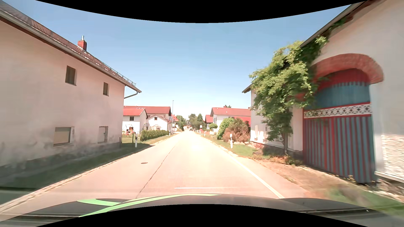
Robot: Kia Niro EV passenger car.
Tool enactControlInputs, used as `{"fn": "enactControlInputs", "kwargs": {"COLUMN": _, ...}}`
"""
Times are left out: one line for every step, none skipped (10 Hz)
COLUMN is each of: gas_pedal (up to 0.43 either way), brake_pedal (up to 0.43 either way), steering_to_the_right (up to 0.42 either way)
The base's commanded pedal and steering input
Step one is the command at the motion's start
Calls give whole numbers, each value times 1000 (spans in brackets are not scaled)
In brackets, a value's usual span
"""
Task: Follow the waypoints while adhering to traffic rules and regulations
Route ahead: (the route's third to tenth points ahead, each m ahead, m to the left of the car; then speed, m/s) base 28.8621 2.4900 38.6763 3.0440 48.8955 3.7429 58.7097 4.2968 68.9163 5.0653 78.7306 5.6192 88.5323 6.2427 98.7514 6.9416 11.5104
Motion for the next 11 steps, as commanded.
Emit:
{"fn": "enactControlInputs", "kwargs": {"gas_pedal": 79, "brake_pedal": 0, "steering_to_the_right": -13}}
{"fn": "enactControlInputs", "kwargs": {"gas_pedal": 79, "brake_pedal": 0, "steering_to_the_right": -13}}
{"fn": "enactControlInputs", "kwargs": {"gas_pedal": 79, "brake_pedal": 0, "steering_to_the_right": -13}}
{"fn": "enactControlInputs", "kwargs": {"gas_pedal": 79, "brake_pedal": 0, "steering_to_the_right": -13}}
{"fn": "enactControlInputs", "kwargs": {"gas_pedal": 79, "brake_pedal": 0, "steering_to_the_right": -12}}
{"fn": "enactControlInputs", "kwargs": {"gas_pedal": 79, "brake_pedal": 0, "steering_to_the_right": -12}}
{"fn": "enactControlInputs", "kwargs": {"gas_pedal": 67, "brake_pedal": 0, "steering_to_the_right": -12}}
{"fn": "enactControlInputs", "kwargs": {"gas_pedal": 67, "brake_pedal": 0, "steering_to_the_right": -11}}
{"fn": "enactControlInputs", "kwargs": {"gas_pedal": 59, "brake_pedal": 0, "steering_to_the_right": -10}}
{"fn": "enactControlInputs", "kwargs": {"gas_pedal": 59, "brake_pedal": 0, "steering_to_the_right": -9}}
{"fn": "enactControlInputs", "kwargs": {"gas_pedal": 59, "brake_pedal": 0, "steering_to_the_right": -9}}
